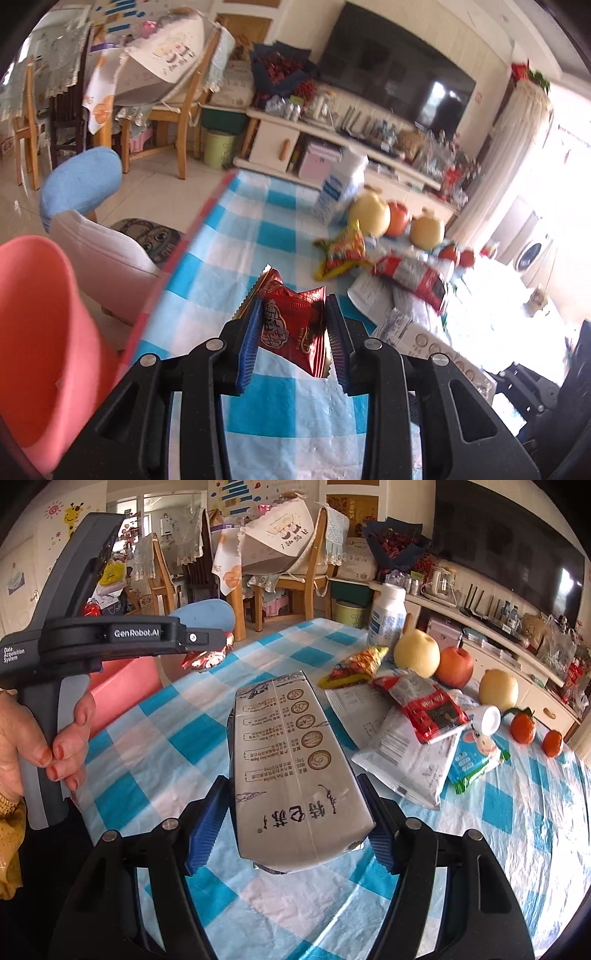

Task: Collect trash
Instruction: 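Lift and carry the packet in the left tool while the right tool carries the carton to the bucket, then open the right tool over the pink bucket while the left tool releases its packet there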

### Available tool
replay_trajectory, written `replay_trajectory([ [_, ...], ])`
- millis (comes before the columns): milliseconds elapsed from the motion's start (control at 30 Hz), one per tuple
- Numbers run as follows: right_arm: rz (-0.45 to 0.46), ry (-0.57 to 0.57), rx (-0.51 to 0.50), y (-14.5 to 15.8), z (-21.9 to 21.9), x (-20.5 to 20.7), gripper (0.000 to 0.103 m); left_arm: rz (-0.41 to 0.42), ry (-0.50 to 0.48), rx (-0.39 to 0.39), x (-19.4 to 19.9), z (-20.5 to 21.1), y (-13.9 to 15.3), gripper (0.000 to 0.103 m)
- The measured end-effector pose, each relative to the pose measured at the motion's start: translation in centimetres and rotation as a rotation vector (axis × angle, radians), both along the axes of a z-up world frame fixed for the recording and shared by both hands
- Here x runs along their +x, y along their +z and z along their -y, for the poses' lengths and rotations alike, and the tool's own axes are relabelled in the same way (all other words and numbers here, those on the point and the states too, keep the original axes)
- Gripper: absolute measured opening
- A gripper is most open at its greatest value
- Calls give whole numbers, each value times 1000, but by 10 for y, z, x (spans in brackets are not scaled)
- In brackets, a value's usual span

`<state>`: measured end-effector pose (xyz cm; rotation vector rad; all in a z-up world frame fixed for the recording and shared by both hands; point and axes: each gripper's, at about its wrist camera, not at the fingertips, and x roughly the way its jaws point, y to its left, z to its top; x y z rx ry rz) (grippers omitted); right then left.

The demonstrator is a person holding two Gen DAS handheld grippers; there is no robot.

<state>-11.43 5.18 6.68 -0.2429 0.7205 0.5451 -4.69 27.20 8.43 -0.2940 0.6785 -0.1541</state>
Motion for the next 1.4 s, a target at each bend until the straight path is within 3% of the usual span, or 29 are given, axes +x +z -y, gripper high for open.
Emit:
replay_trajectory([
  [300, 42, 97, 7, 34, -62, -6, 69, 74, 157, -69, -27, -77, 25, 36],
  [533, 87, 246, -24, 58, -148, -8, 69, 81, 340, -121, -49, -151, 25, 36],
  [867, 59, 389, -86, 45, -252, 1, 70, 31, 513, -180, -60, -218, 8, 37],
  [967, 19, 421, -94, 32, -268, 6, 71, 11, 565, -193, -61, -230, 4, 48],
  [1033, 2, 433, -89, 26, -272, 7, 72, 7, 604, -194, -63, -236, 2, 72],
  [1133, 12, 399, -65, 24, -267, 5, 80, 18, 637, -188, -63, -238, 2, 77],
  [1400, 35, 304, -38, 28, -220, -5, 82, 112, 653, -132, -62, -220, 7, 90],
])
